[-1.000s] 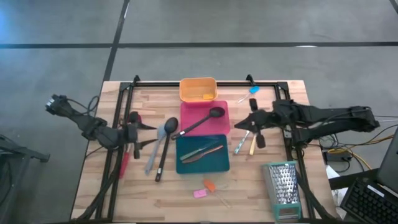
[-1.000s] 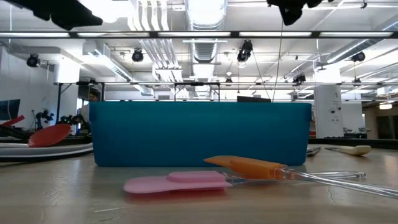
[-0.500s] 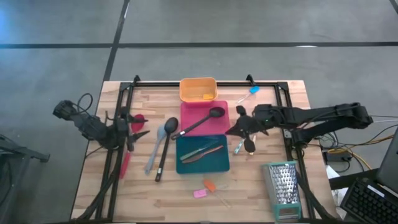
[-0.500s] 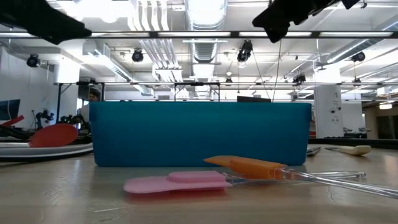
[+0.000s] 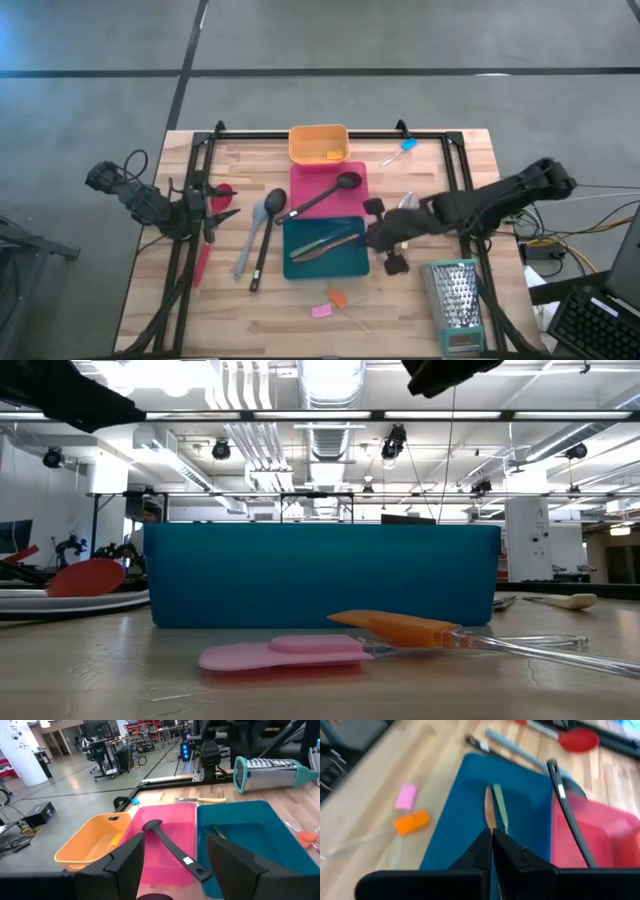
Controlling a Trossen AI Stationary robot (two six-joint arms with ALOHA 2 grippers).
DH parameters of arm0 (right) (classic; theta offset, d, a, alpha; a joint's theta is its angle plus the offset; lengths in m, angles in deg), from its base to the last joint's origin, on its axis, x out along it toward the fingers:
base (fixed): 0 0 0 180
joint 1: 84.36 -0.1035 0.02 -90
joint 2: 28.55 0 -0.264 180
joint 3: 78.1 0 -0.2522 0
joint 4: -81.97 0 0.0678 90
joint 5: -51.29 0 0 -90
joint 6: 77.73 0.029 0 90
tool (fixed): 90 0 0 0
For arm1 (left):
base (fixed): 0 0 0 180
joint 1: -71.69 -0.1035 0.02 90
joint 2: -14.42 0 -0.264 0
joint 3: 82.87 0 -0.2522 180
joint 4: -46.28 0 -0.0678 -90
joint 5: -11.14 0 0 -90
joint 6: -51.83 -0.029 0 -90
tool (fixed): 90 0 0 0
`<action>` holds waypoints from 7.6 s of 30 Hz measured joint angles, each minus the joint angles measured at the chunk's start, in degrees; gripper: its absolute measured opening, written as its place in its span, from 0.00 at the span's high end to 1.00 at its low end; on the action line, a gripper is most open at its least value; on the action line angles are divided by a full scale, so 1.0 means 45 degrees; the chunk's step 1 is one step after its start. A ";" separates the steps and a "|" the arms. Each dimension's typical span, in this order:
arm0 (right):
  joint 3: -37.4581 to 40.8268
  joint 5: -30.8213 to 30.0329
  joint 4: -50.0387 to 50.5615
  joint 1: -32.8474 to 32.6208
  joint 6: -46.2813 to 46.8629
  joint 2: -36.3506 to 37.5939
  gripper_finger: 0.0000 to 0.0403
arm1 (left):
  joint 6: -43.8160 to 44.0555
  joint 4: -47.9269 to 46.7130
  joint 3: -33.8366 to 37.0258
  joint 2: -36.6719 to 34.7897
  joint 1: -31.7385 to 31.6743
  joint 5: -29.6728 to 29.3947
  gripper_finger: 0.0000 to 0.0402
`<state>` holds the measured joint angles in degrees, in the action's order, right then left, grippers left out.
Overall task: Pick & Place Kitchen Items
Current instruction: Put the orange spatula into the yellow bin
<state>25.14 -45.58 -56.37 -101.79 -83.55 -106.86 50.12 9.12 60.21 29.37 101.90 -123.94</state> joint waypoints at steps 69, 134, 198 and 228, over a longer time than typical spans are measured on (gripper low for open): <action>-0.9158 0.0337 0.6126 -0.2813 0.9089 -1.0824 0.36 | 0.0093 -0.0145 0.0000 0.0023 -0.0005 0.0005 0.46; -0.9163 0.0967 0.5334 -0.2429 0.9223 -1.1267 0.98 | 0.0092 -0.0150 0.0000 0.0023 -0.0005 0.0009 0.46; -0.8285 0.1368 0.3975 -0.2091 0.7940 -1.1339 0.95 | 0.0092 -0.0150 0.0000 0.0018 -0.0004 0.0005 0.46; -0.8975 0.1933 0.4667 -0.2093 0.4519 -1.1242 0.50 | 0.0092 -0.0145 0.0000 0.0018 -0.0005 0.0005 0.46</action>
<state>-15.24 -36.89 -35.37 -111.21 -63.21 -157.45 50.53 8.47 60.21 29.45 101.88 -123.92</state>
